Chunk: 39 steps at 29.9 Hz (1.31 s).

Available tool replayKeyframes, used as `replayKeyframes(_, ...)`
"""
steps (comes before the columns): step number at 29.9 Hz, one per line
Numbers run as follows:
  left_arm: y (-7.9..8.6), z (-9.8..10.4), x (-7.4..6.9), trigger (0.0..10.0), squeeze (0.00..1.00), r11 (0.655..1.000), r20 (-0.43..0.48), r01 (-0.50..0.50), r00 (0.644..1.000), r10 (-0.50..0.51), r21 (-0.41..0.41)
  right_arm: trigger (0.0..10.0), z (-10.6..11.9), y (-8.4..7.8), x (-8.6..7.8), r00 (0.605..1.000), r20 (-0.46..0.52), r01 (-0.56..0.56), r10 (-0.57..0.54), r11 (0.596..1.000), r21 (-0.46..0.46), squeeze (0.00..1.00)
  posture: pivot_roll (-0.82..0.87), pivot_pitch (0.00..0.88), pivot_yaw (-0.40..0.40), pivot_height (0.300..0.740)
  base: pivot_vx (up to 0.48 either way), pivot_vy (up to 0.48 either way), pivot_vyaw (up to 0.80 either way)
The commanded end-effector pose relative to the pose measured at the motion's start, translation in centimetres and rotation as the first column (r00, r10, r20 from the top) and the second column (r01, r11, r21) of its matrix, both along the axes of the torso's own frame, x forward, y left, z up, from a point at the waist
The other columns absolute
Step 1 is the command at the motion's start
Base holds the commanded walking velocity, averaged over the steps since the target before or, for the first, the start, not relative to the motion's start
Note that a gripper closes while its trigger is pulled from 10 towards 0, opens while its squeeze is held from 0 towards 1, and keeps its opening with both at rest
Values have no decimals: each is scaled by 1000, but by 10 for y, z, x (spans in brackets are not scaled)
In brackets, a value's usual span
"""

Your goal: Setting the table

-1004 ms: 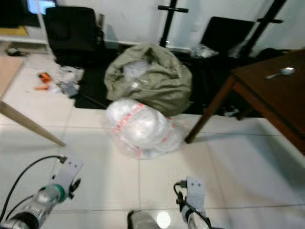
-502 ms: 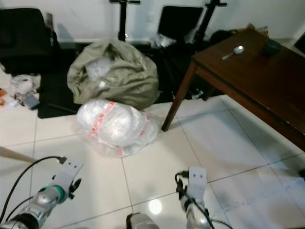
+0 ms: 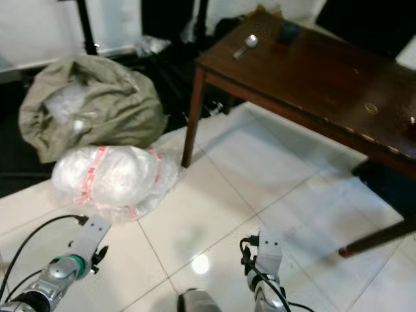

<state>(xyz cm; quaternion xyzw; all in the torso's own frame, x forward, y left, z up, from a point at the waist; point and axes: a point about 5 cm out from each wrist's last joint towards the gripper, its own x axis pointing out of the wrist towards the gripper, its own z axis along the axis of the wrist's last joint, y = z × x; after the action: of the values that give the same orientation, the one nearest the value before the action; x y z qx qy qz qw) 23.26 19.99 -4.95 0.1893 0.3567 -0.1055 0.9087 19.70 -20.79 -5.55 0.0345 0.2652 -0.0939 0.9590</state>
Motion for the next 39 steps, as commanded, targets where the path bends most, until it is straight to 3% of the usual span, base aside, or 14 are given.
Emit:
replayKeyframes(1, -6, -1, 0, 10000, 0, 1000, -4, 12, 1000, -12, -9, 10000, -2, -11, -7, 998, -13, 60, -60, 998, -9, 0, 1, 8, 10, 740, 0, 0, -800)
replayKeyframes(24, -8, 0, 3, 10000, 0, 1000, -8, 16, 1000, -16, -8, 10000, -3, -11, -9, 998, -13, 62, -62, 998, -16, 0, -12, 2, 18, 740, 0, 0, -800)
replayKeyframes(31, -13, 20, 27, 10000, 0, 999, 126, 18, 992, -12, -42, 10000, 15, -11, 8, 992, 117, 43, -40, 999, -29, 0, -18, 0, 21, 740, 0, 0, -713)
replayKeyframes(39, -22, 52, 60, 10000, 0, 999, 315, 26, 949, -16, -28, 10000, 49, -1, 38, 947, 319, -12, 29, 998, -57, 0, -26, 0, 28, 740, 216, 0, -62)
